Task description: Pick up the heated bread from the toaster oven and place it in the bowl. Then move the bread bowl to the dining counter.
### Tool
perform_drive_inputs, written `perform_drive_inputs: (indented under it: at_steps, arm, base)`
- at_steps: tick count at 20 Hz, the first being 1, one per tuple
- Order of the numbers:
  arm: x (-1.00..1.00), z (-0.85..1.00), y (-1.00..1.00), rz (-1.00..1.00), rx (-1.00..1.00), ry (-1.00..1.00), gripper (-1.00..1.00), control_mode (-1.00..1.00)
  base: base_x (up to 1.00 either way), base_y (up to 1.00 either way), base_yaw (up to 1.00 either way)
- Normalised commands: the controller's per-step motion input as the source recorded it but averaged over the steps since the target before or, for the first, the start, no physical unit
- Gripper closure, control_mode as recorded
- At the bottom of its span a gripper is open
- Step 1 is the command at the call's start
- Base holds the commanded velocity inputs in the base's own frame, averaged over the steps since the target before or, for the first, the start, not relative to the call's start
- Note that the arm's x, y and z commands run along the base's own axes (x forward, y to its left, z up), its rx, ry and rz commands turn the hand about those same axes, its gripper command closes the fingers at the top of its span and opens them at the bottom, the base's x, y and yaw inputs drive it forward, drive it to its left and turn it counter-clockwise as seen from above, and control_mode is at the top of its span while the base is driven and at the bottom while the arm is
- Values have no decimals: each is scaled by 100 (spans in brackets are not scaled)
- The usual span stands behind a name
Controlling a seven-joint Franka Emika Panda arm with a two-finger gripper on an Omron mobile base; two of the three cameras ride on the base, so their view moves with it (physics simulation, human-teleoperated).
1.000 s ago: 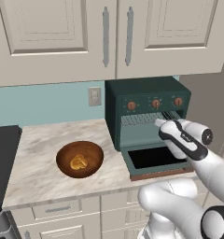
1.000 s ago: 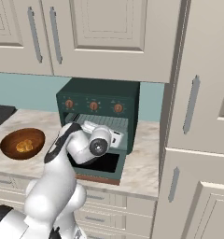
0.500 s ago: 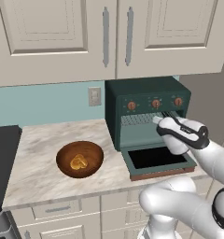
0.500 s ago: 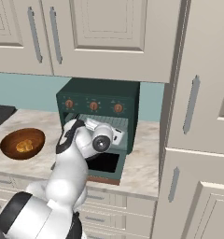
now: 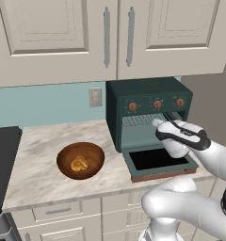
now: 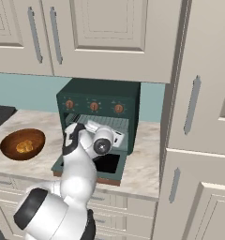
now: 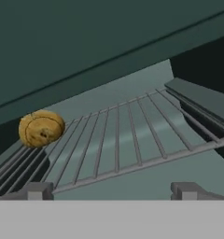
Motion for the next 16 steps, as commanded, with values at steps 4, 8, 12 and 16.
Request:
perform_drive_inputs:
  at_steps: [4,8,12,16]
  arm:
    - [43,0,3,0,0,0,-100,-100]
    - [29,0,2,0,0,0,-100,-100]
    - [1,-12,0,0,0,0,-100,-100]
    - [-13,-13,0,0,0,0,-100,-100]
  base:
    - [0,0,0]
    - [0,0,0]
    - [0,0,0]
    - [0,0,0]
